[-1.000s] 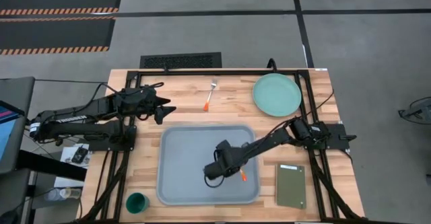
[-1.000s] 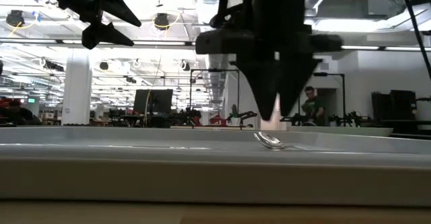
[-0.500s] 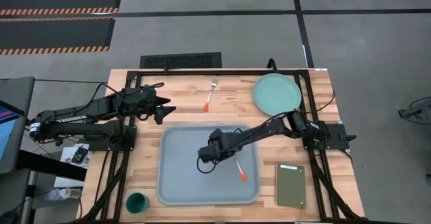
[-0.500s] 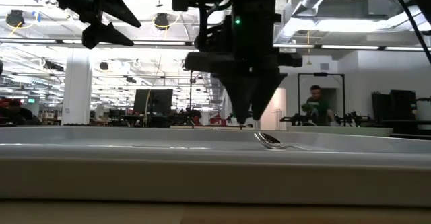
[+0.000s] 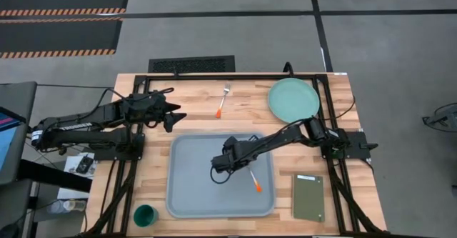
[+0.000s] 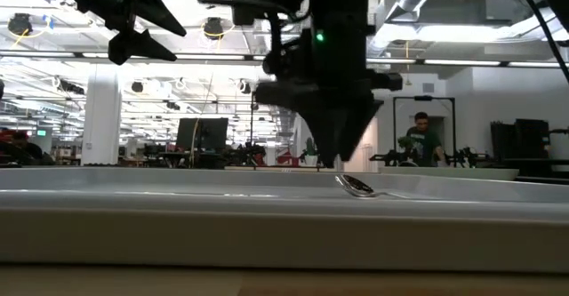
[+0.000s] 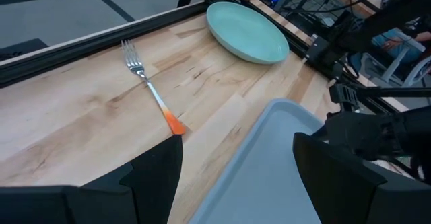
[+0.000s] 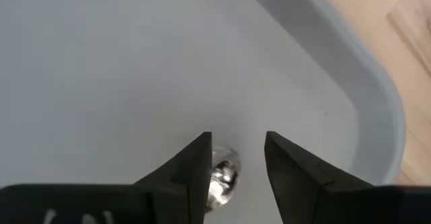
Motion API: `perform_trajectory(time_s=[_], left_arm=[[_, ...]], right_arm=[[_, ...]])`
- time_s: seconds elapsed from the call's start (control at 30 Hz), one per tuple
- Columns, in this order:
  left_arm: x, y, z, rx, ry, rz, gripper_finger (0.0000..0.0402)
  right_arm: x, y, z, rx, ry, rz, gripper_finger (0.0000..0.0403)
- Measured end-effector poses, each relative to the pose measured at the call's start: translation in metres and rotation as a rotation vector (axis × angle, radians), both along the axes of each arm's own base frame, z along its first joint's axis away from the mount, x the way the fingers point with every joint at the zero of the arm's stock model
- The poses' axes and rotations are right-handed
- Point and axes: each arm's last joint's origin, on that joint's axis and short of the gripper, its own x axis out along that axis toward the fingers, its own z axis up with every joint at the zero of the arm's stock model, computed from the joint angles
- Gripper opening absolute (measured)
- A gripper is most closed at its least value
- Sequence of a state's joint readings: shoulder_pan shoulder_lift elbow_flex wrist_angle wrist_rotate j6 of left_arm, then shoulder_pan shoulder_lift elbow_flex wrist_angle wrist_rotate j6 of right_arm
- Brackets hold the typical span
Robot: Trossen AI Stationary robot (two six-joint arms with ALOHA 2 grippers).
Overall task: Pick and place plate/cup/fork/spoon on tray
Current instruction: Put the orange spoon on the right of the gray tray
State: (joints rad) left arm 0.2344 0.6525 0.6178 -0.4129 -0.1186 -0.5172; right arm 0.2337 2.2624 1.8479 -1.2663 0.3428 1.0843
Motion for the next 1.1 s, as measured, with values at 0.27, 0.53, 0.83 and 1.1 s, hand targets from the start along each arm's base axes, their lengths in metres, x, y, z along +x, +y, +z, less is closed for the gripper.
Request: perform_trajectory(time_s=[0.27, 0.53, 0.83, 1.1], left_arm=[[0.000, 0.000, 0.000, 0.000, 0.000, 0.001, 0.0270], [0.000, 0.000, 0.000, 0.000, 0.000, 0.001, 0.0270], [0.000, 0.000, 0.000, 0.000, -0.001, 0.001, 0.0270], [0.000, 0.000, 0.000, 0.001, 0.000, 0.001, 0.0270]], right_arm=[[-0.005, -0.001, -0.009, -0.008, 0.032, -0.012, 0.0159], [-0.010, -0.003, -0.008, -0.020, 0.075, -0.022, 0.0151], [-0.009, -0.003, -0.008, -0.022, 0.069, -0.025, 0.0144], [-0.003, 0.036, 0.009, 0.018, -0.060, 0.030, 0.0142]])
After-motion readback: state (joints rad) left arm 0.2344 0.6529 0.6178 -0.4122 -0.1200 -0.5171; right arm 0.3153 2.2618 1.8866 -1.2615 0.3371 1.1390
